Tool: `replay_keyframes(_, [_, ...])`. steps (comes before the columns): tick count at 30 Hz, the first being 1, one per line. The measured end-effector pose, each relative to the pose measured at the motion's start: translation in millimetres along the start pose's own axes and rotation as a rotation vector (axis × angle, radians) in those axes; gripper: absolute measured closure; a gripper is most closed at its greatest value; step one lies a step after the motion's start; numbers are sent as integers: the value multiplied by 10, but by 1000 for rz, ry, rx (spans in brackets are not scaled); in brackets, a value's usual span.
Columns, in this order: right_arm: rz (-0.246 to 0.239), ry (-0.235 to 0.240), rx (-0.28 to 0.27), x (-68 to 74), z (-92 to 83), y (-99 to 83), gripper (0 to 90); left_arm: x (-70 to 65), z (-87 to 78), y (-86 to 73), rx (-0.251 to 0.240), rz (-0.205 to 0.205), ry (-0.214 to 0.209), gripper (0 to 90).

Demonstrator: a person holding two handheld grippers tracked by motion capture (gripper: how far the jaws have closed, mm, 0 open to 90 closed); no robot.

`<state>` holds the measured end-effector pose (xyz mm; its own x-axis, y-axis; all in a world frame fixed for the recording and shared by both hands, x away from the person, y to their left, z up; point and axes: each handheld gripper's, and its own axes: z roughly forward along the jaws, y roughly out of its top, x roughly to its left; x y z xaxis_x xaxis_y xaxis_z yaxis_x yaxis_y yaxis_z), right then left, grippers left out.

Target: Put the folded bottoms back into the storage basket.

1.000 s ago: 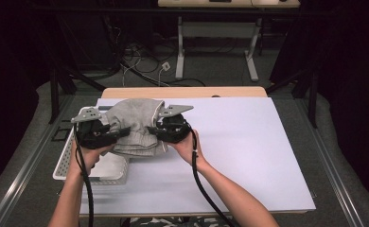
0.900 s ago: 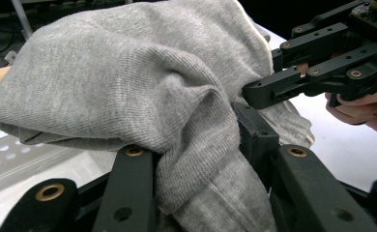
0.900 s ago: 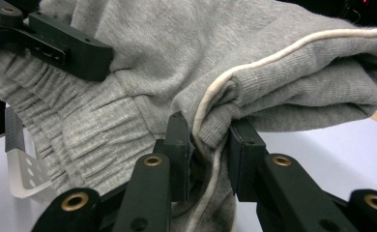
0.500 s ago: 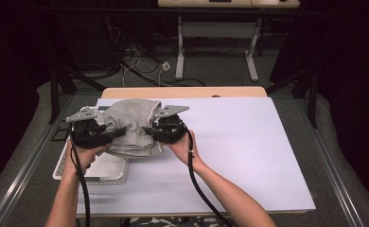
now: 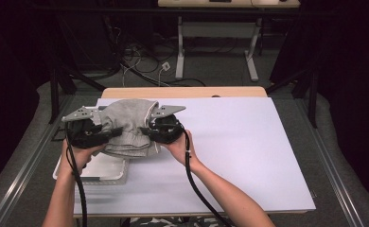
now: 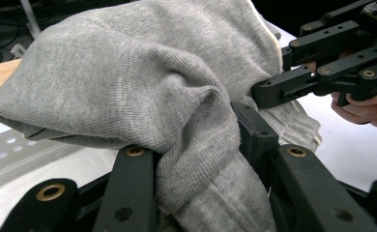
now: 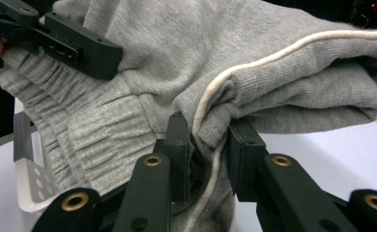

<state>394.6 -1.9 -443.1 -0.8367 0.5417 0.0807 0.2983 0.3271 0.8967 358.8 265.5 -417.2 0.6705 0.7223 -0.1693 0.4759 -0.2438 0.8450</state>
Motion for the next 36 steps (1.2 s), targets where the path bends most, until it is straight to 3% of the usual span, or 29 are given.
replay_keyframes(15, [11,24,-4,101,155,35,729,82,-124,-14,17,-16,52,667])
replay_keyframes(36, [35,38,-16,204,332,78,729,181,-263,-38,22,-27,86,674])
